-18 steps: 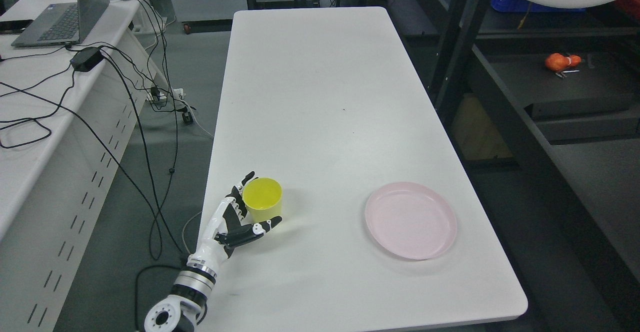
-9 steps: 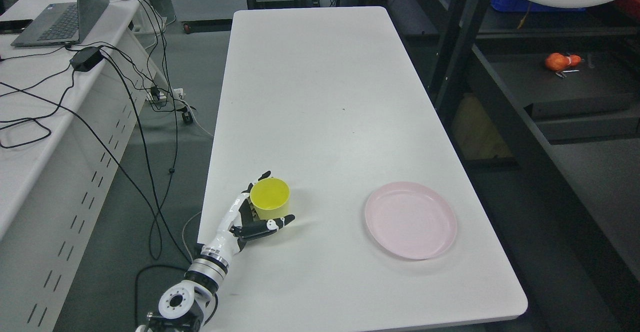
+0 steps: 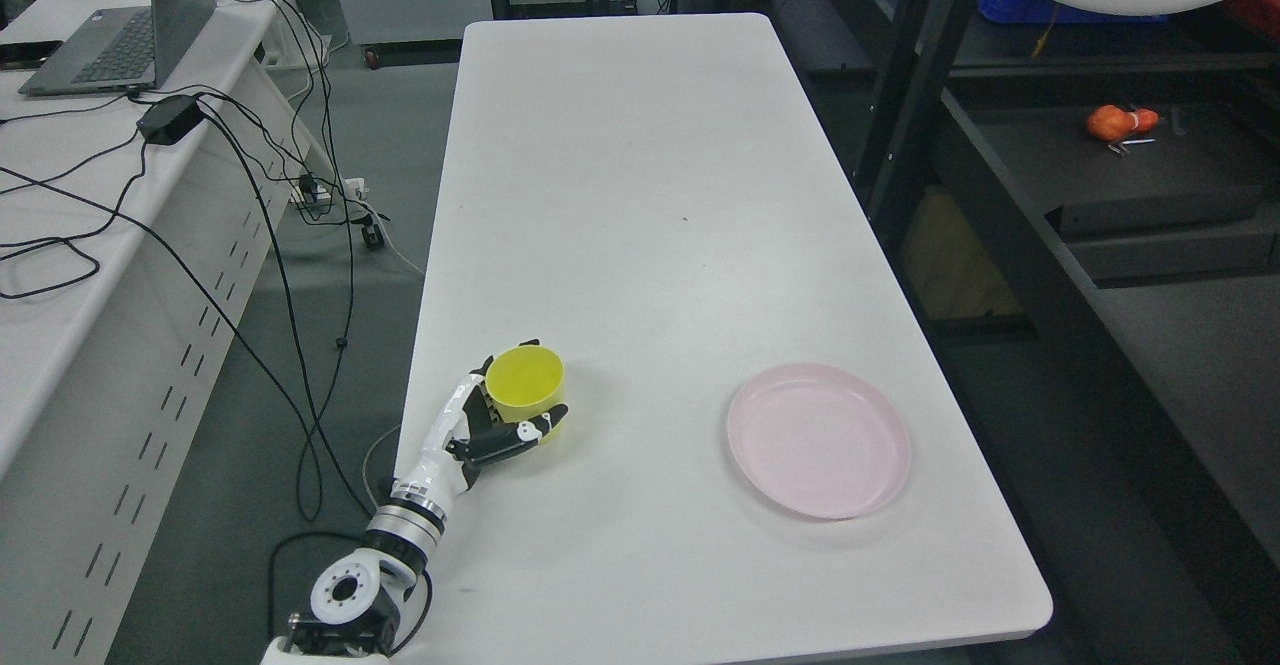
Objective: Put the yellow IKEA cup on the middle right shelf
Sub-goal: 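Close the left hand around the yellow cup on the table, then lift the yellow cup off the table with the left hand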
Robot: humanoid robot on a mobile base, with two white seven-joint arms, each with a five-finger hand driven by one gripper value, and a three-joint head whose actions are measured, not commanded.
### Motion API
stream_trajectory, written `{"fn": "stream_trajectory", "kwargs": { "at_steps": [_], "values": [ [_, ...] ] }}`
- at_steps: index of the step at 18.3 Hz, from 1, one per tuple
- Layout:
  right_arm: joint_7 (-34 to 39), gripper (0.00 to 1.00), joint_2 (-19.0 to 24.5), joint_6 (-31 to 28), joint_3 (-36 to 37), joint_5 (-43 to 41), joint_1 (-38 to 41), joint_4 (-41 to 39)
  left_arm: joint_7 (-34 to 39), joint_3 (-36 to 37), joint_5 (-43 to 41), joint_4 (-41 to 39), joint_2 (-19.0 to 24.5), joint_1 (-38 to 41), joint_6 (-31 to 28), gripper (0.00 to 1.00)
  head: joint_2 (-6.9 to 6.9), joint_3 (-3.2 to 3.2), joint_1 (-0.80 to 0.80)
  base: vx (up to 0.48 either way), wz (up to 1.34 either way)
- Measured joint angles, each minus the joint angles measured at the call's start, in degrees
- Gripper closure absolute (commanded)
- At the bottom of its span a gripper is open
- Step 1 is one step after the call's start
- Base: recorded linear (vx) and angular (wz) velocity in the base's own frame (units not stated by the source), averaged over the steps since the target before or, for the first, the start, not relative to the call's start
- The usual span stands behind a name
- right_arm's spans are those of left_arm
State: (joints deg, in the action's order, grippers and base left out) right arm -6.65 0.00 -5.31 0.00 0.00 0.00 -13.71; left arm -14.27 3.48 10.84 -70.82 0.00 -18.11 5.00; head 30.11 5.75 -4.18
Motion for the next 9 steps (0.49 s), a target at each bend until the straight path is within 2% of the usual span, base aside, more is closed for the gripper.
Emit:
{"fn": "stream_trajectory", "kwargs": {
  "at_steps": [4, 9],
  "values": [
    [0.0, 0.00, 0.0, 0.0, 0.0, 0.0, 0.0, 0.0, 0.0, -1.1, 2.2, 0.4, 0.0, 1.3, 3.7, 1.00, 0.00, 0.00, 0.00, 0.003, 0.01],
    [0.0, 0.01, 0.0, 0.0, 0.0, 0.0, 0.0, 0.0, -0.1, -2.0, 4.0, -5.6, 0.0, 5.9, 4.4, 1.00, 0.00, 0.00, 0.00, -0.013, 0.00]
  ]
}}
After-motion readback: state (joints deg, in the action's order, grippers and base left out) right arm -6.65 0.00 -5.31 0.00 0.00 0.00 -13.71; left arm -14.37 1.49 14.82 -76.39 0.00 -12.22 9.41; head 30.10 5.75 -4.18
